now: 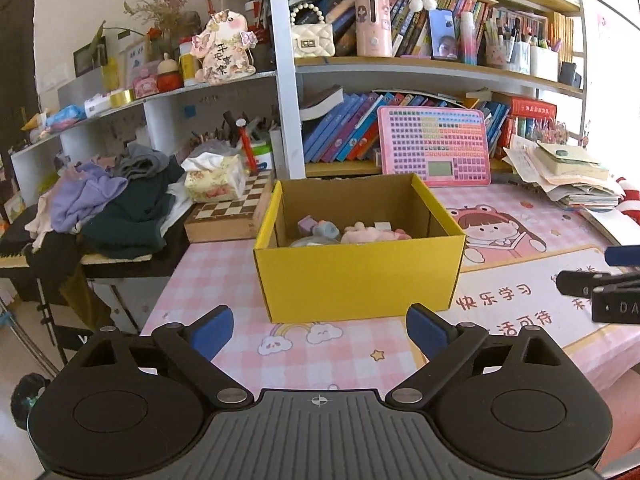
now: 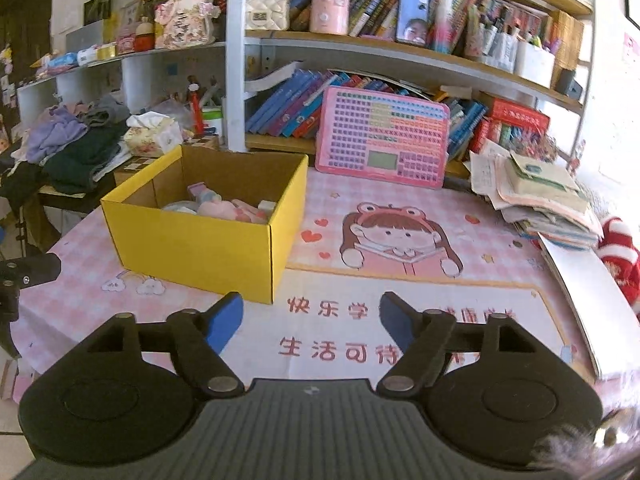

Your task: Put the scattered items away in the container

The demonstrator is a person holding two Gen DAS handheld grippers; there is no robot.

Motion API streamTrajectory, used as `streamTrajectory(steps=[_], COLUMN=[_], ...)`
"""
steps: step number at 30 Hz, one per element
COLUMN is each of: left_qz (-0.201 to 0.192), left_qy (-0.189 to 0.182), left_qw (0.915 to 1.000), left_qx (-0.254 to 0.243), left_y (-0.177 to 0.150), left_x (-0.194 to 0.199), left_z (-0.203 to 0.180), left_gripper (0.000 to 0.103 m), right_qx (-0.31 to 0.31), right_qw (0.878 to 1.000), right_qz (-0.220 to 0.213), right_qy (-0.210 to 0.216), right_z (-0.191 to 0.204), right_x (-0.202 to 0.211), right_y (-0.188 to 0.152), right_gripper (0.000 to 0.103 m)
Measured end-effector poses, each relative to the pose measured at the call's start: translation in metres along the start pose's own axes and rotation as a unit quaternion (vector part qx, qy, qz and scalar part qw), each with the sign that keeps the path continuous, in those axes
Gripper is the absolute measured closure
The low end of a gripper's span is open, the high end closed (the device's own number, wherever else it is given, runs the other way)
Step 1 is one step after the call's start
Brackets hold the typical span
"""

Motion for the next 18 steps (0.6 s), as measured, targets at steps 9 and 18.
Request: streamTrajectory(steps=[9,18], left_qz=[0.025,0.049], left_qy=[-0.018,-0.026], left_qw=[0.9987,0.9976], left_qx=[-0.042,-0.042], left_y=[-0.014,-0.023], left_x=[-0.006,-0.013], left_z=[-0.026,-0.031], left_gripper=[0.007,0.007], right_qx=[-0.021,-0.016], right_qw=[0.999,0.999], right_qz=[0.033,0.044], right_qy=[-0.010,-0.015], right_z=[0.004,0.007], right_x=[-0.003,-0.001], right_y=[-0.024,-0.034], right_gripper=[0.016,0.015])
Point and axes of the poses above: each gripper's, at about its wrist camera, not at the fingertips, and x roughly against the way its jaws point, z to its left, y to its top, the point moved 3 cm from there along -x, roughly the way its jaws point, and after that the axes turned 8 degrees about z, right-handed, at the moved point
